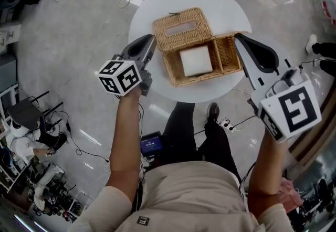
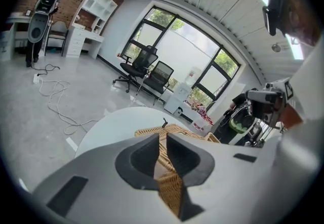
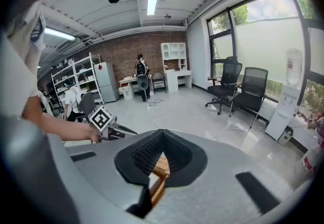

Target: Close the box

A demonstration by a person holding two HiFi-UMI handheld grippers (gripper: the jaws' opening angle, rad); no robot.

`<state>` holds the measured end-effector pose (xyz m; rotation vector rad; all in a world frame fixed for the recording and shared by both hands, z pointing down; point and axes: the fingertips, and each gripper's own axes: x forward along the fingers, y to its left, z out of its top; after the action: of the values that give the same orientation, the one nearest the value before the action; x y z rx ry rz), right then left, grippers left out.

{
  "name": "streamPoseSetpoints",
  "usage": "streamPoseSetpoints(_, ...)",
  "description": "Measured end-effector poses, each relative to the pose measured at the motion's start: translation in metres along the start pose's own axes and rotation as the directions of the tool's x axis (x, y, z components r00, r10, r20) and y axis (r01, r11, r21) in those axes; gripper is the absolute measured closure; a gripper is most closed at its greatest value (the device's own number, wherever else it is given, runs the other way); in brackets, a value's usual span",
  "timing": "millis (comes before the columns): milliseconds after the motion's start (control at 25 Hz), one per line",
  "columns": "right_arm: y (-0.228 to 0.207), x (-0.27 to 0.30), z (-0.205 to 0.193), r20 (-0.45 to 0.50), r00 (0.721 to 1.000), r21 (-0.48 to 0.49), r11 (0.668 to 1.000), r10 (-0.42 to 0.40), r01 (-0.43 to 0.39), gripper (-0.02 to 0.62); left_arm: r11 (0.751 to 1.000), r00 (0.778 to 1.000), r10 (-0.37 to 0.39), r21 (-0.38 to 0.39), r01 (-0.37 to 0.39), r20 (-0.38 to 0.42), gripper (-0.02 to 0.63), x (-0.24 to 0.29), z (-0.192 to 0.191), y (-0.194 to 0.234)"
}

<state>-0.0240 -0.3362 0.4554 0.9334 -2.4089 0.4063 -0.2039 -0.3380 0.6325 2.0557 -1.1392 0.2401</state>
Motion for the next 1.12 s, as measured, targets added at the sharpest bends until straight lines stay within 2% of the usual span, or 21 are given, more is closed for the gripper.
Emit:
streamPoseSetpoints(160, 0.000, 0.006, -0.002, -0.007, 1.000, 0.005, 1.000, 0.003, -0.003, 0.603, 0.999, 1.000, 0.008, -0.043, -0.008, 0.002, 0.578, 0.003, -0.007, 0.010)
streamPoseSetpoints(400, -0.001, 0.012, -0.011, -0.018, 1.000, 0.007, 1.000, 0.002, -0.001, 0.603, 0.989, 1.000, -0.027, -0.144, 0.027, 0.007, 0.496, 0.013, -0.021, 0.017)
streamPoseSetpoints(560, 0.001, 0.015, -0.012, -0.027, 1.000, 0.007, 1.000, -0.003, 0.003, 0.603, 0.969, 0.997, -0.076, -0.235, 0.080, 0.026, 0.460, 0.017, -0.025, 0.019)
streamPoseSetpoints(800, -0.001, 0.015, -0.015, -0.032, 0.999, 0.005, 1.000, -0.002, 0.002, 0.603, 0.936, 0.990, -0.129, -0.324, 0.140, 0.056, 0.453, 0.027, -0.027, 0.016)
streamPoseSetpoints(1040, 0.002, 0.011, -0.017, -0.033, 0.999, 0.005, 1.000, -0.001, 0.001, 0.603, 0.917, 0.986, -0.144, -0.362, 0.166, 0.087, 0.453, 0.023, -0.025, 0.007)
streamPoseSetpoints(1120, 0.005, 0.007, -0.021, -0.032, 0.999, 0.005, 1.000, -0.003, 0.003, 0.603, 0.922, 0.985, -0.134, -0.350, 0.164, 0.108, 0.453, 0.019, -0.023, 0.004)
